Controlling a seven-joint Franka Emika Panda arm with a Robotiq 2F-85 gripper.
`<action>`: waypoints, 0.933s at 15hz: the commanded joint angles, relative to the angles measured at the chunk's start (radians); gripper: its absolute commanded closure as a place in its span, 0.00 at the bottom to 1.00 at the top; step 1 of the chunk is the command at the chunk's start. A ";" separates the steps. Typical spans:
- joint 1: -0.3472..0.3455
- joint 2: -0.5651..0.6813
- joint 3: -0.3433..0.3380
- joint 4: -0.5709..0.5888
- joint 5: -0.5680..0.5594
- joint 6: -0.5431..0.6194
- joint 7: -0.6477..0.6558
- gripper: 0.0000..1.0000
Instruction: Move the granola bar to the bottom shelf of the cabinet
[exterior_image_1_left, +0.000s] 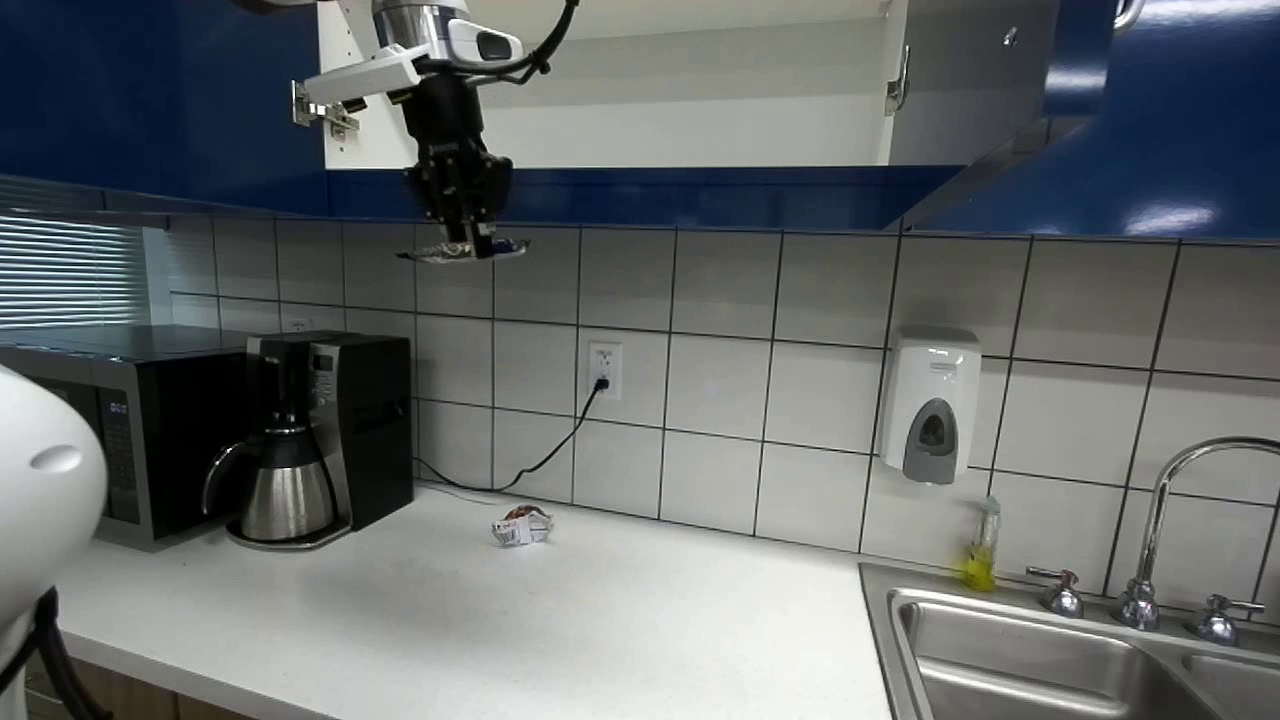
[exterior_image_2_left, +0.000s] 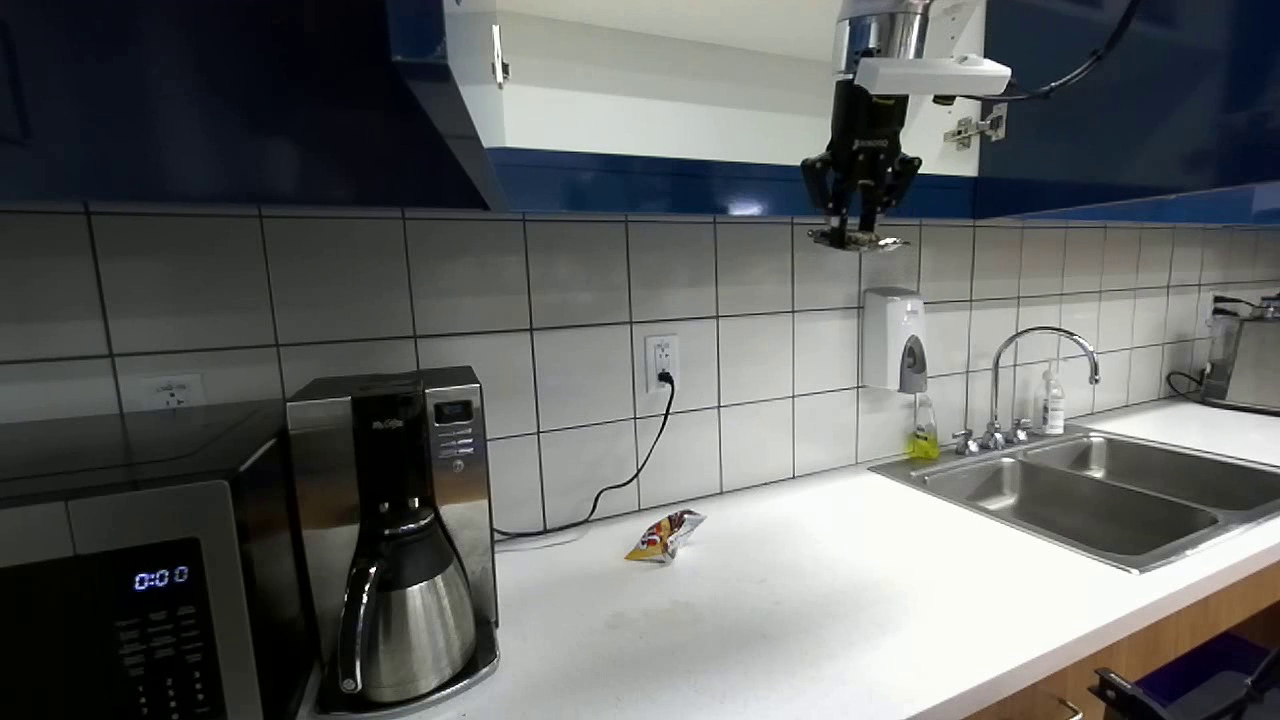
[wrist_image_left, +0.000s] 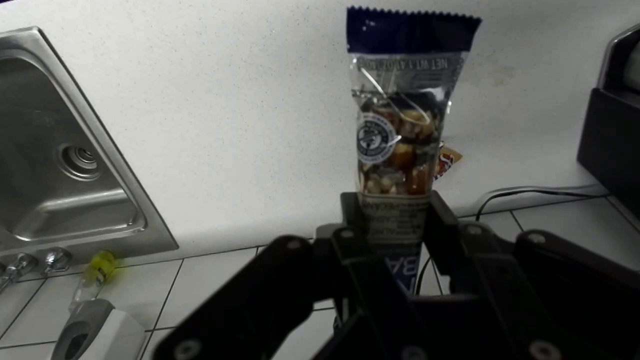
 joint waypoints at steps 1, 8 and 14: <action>-0.006 0.017 0.022 0.088 0.019 -0.075 0.023 0.91; -0.001 0.024 0.036 0.192 0.023 -0.173 0.020 0.91; -0.001 0.031 0.035 0.264 0.037 -0.227 0.018 0.91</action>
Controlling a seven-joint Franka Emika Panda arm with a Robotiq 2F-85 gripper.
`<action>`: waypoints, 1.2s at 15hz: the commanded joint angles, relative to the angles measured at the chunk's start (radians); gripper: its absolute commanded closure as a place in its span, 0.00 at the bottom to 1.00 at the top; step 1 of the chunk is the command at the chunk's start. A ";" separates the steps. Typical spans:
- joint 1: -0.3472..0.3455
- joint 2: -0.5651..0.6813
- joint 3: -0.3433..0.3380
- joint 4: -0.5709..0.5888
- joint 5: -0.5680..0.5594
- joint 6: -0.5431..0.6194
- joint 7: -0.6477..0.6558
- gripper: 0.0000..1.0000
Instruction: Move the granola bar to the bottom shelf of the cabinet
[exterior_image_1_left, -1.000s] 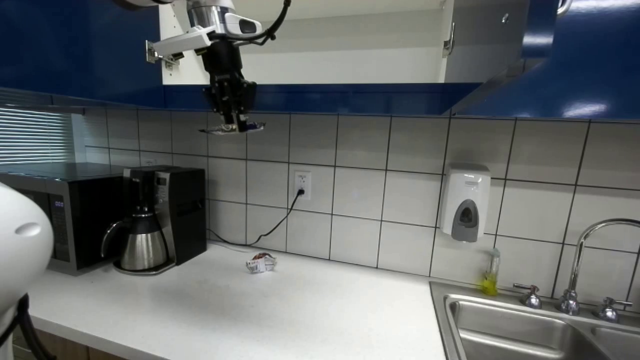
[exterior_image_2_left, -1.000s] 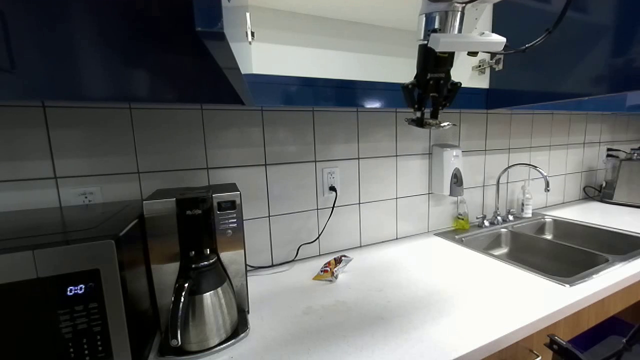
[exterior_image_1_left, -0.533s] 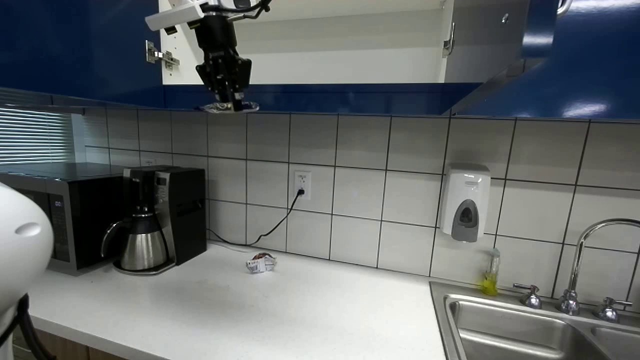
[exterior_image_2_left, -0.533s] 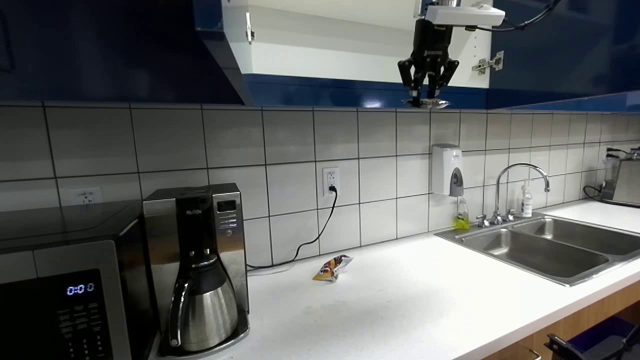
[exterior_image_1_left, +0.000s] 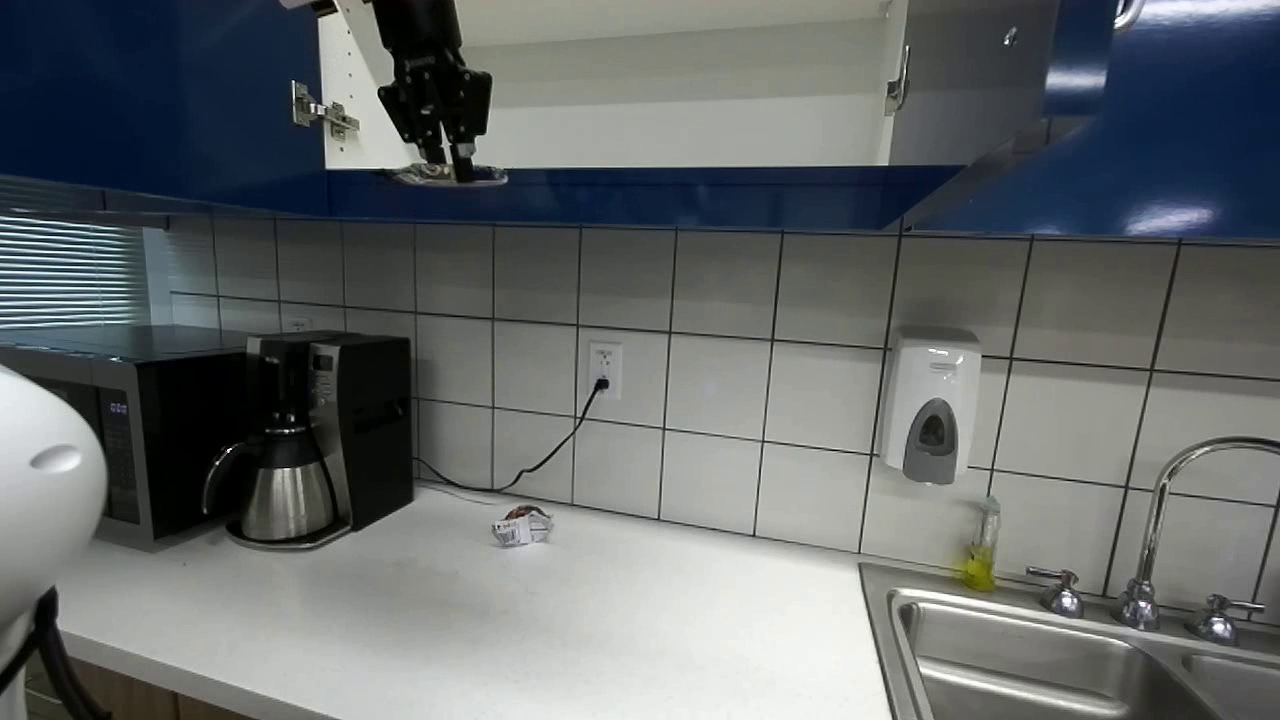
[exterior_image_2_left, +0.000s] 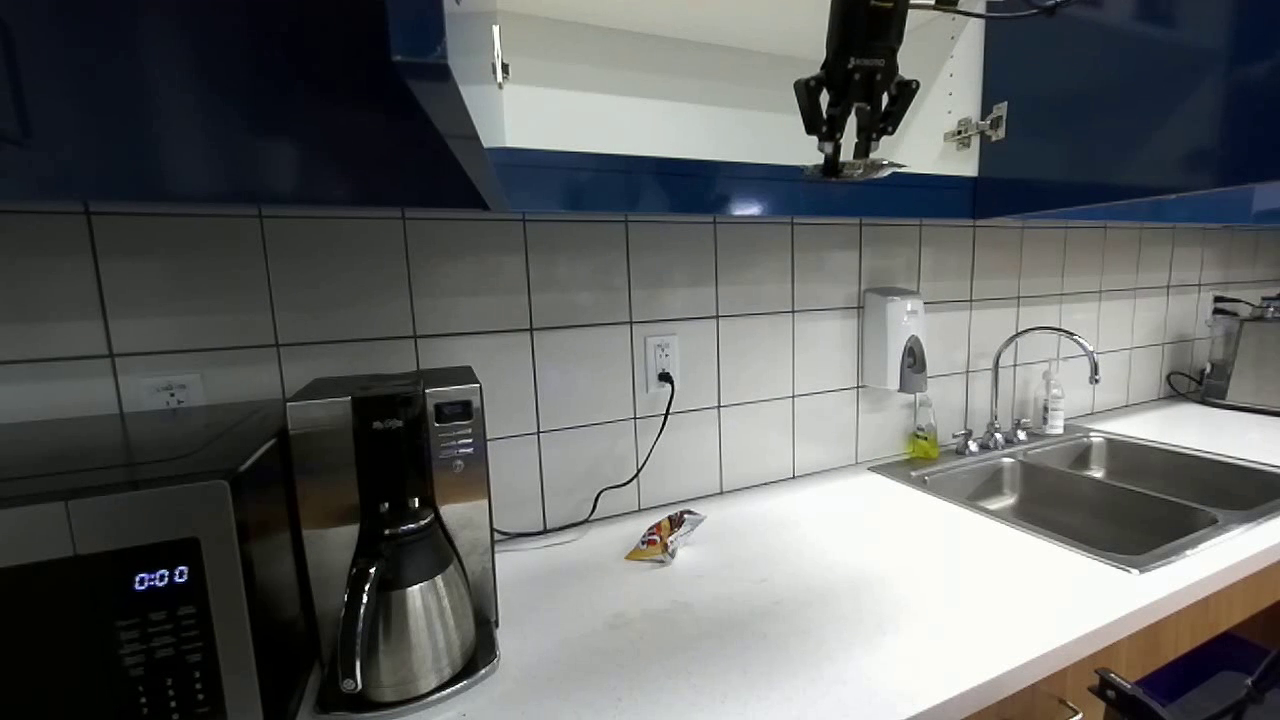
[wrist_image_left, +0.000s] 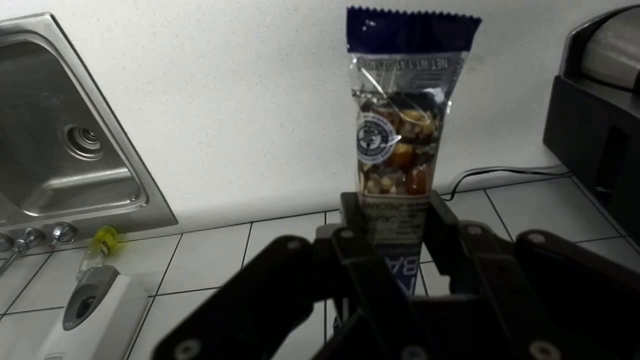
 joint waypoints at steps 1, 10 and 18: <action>-0.001 0.025 0.006 0.075 0.018 -0.060 0.017 0.91; -0.002 0.056 0.009 0.201 0.023 -0.120 0.031 0.91; 0.002 0.105 0.013 0.266 0.033 -0.094 0.033 0.91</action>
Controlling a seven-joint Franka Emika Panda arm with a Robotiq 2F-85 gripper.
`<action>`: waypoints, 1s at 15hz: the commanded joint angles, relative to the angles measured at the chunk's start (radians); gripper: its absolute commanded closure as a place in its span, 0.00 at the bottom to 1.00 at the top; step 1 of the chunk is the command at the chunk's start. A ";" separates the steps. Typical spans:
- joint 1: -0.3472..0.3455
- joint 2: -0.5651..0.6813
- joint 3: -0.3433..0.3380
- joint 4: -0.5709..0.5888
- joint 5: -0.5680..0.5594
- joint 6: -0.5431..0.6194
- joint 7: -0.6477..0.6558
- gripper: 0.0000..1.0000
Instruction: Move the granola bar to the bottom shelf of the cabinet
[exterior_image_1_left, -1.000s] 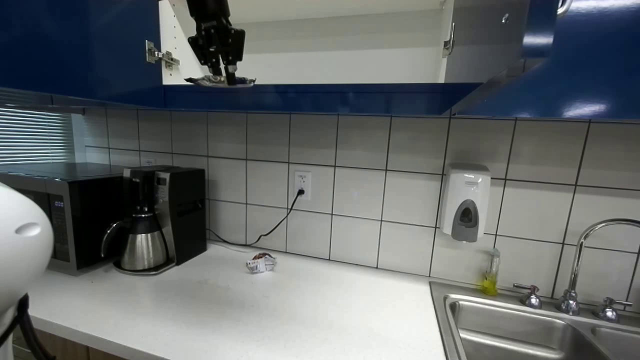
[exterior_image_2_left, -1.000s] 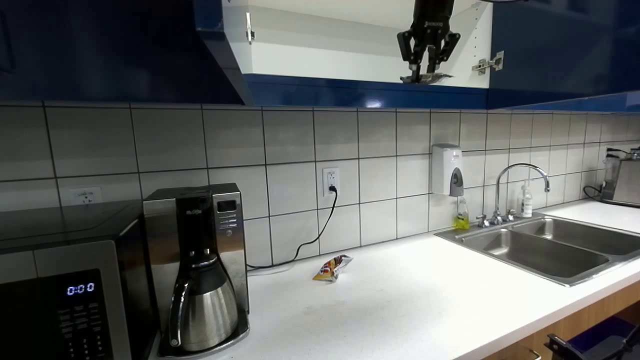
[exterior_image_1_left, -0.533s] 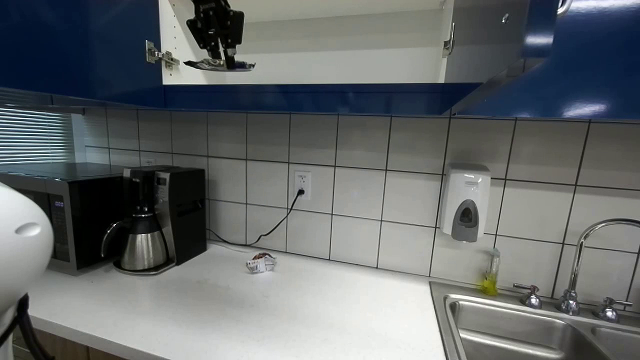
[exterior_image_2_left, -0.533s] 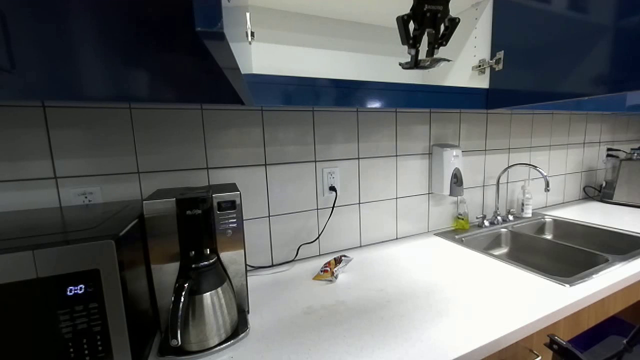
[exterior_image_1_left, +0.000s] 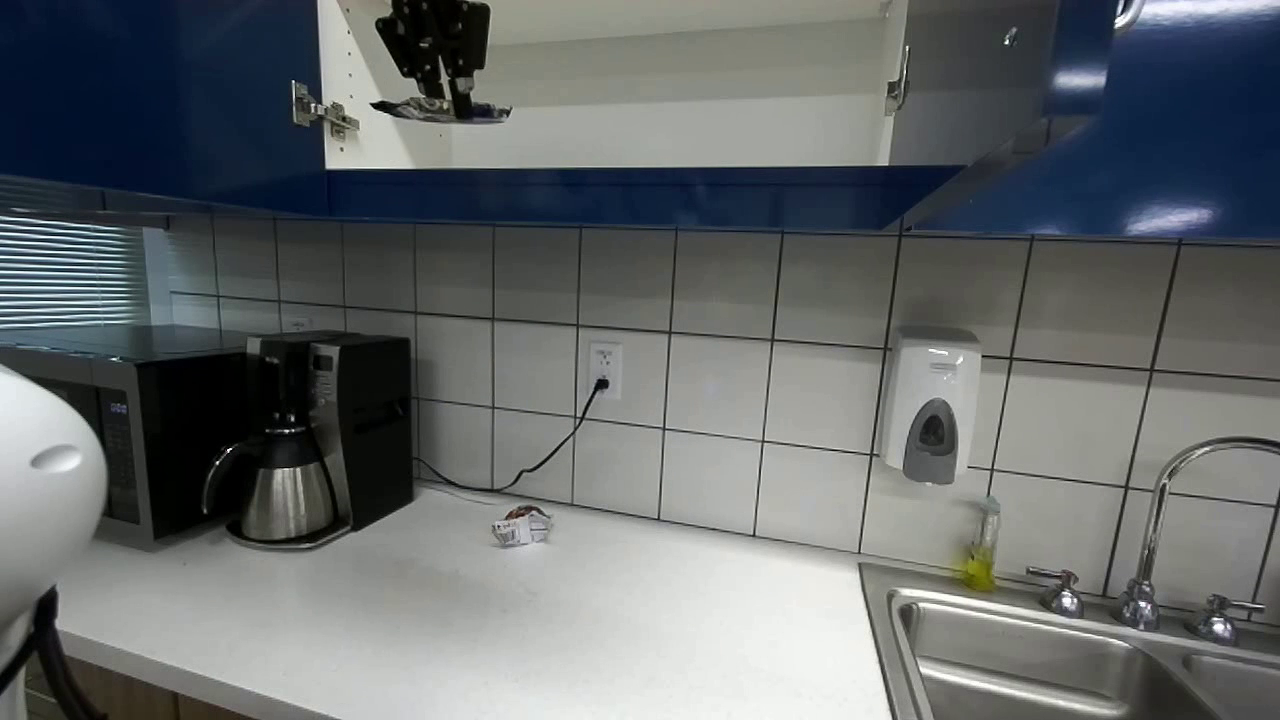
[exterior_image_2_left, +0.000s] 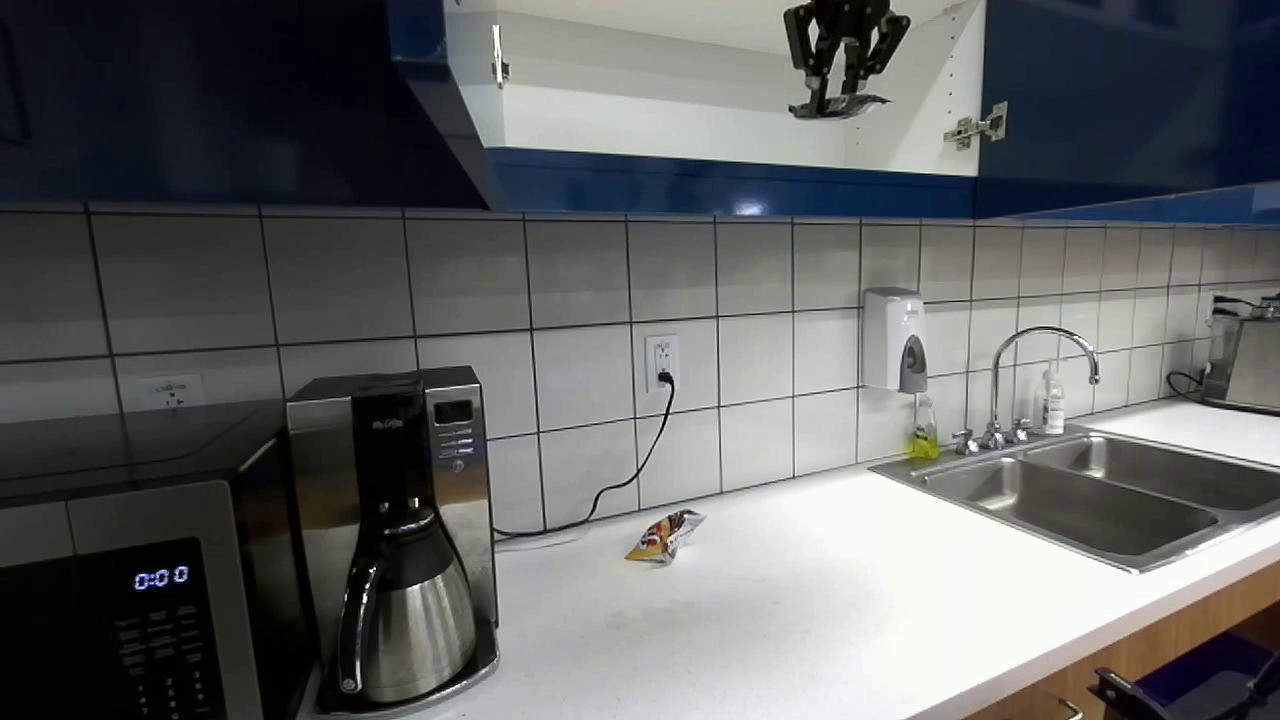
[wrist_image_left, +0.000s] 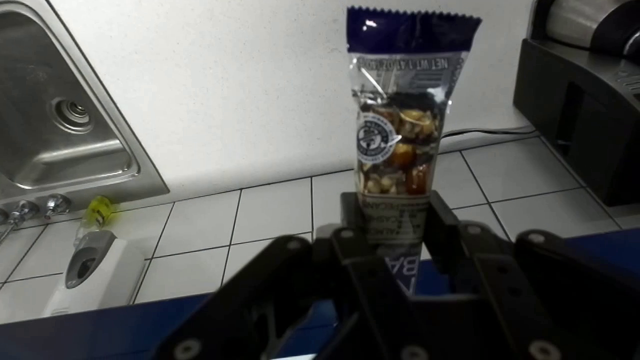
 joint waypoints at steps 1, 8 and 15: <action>0.001 0.043 0.012 0.055 0.013 0.014 0.032 0.91; 0.008 0.080 0.015 0.053 0.012 0.157 0.046 0.91; 0.008 0.134 0.017 0.067 0.009 0.299 0.061 0.91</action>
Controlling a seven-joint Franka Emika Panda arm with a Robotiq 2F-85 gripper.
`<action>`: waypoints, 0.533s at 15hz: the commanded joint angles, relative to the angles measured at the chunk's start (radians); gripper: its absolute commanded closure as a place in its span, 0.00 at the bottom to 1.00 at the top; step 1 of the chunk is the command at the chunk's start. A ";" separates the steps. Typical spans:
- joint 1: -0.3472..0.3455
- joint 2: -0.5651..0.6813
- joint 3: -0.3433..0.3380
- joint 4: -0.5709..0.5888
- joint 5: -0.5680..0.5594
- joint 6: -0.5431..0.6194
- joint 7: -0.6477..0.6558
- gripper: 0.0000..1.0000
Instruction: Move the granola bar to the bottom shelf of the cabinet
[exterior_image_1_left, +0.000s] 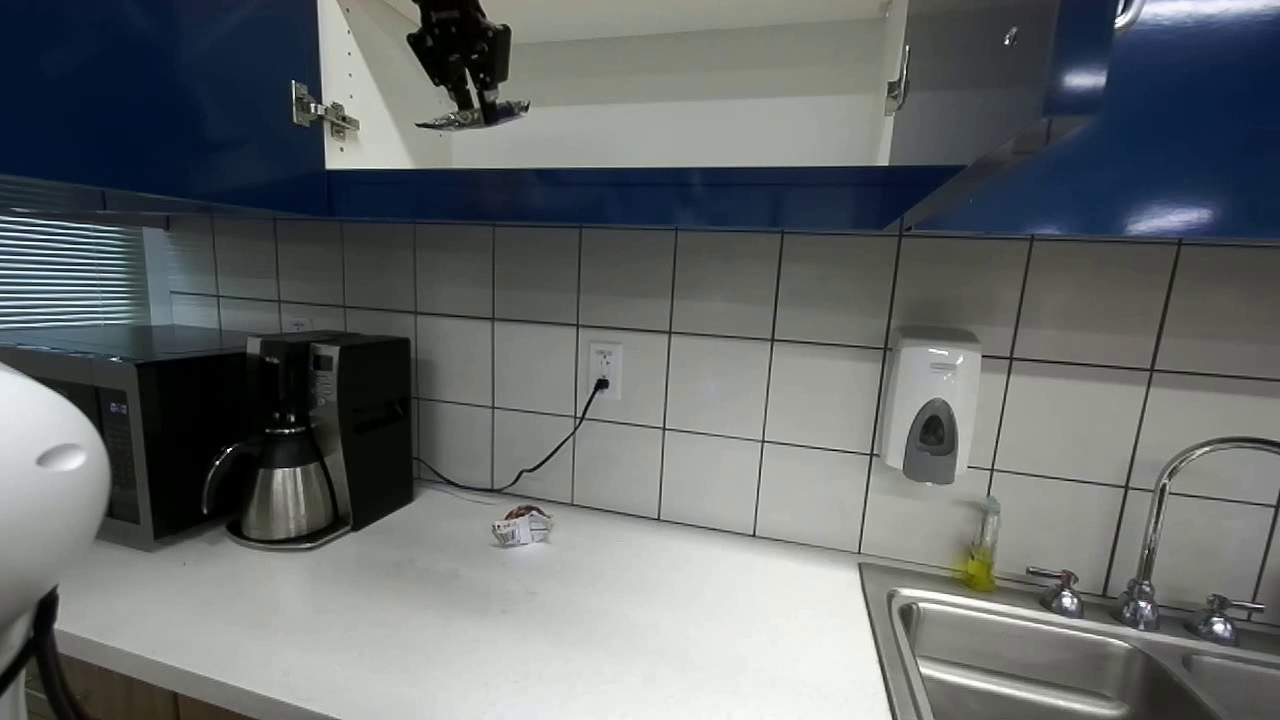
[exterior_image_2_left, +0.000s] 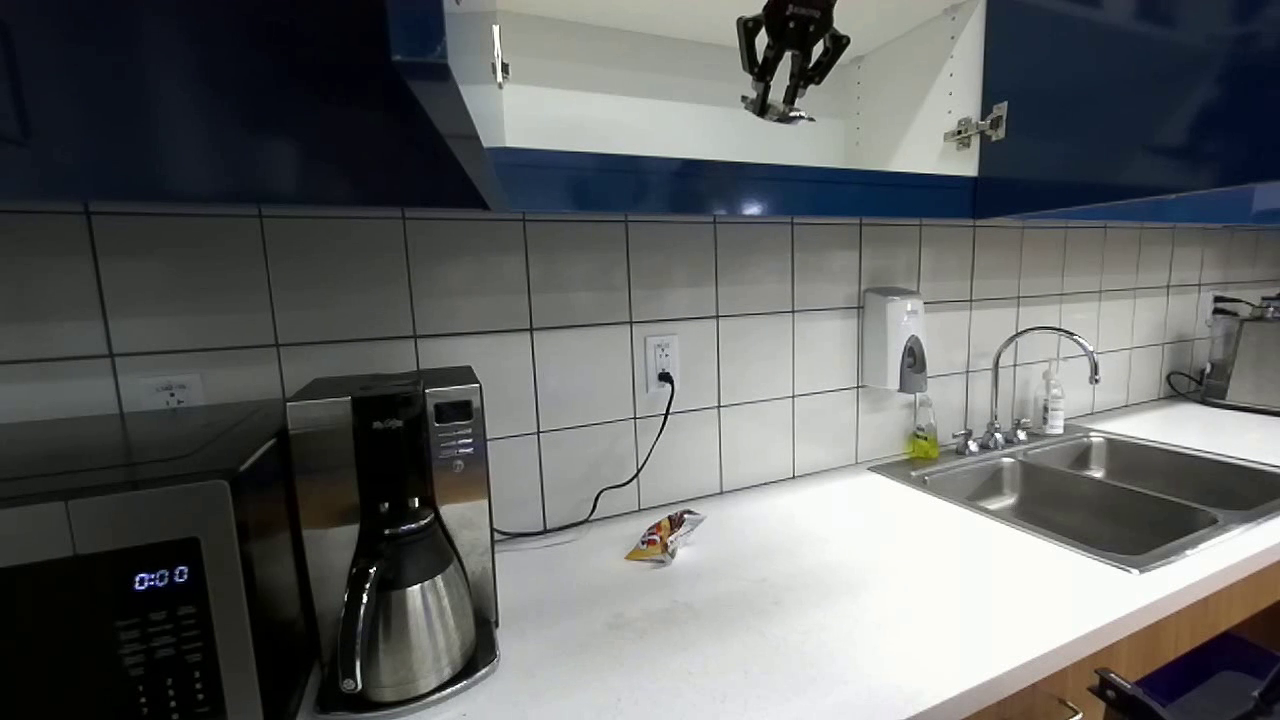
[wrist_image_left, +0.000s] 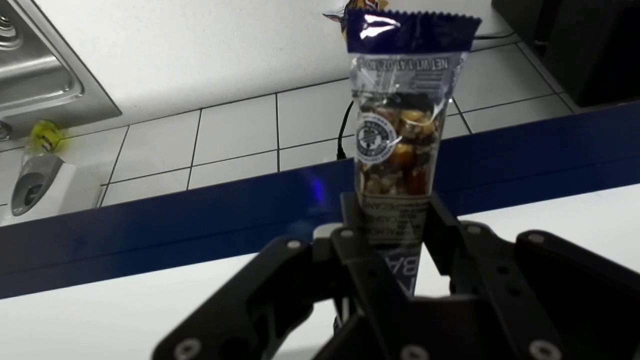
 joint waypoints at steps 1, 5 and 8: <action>-0.003 0.044 0.007 0.039 0.009 0.040 0.031 0.91; 0.001 0.075 0.007 0.050 0.009 0.099 0.029 0.91; -0.001 0.100 0.010 0.062 0.003 0.138 0.039 0.91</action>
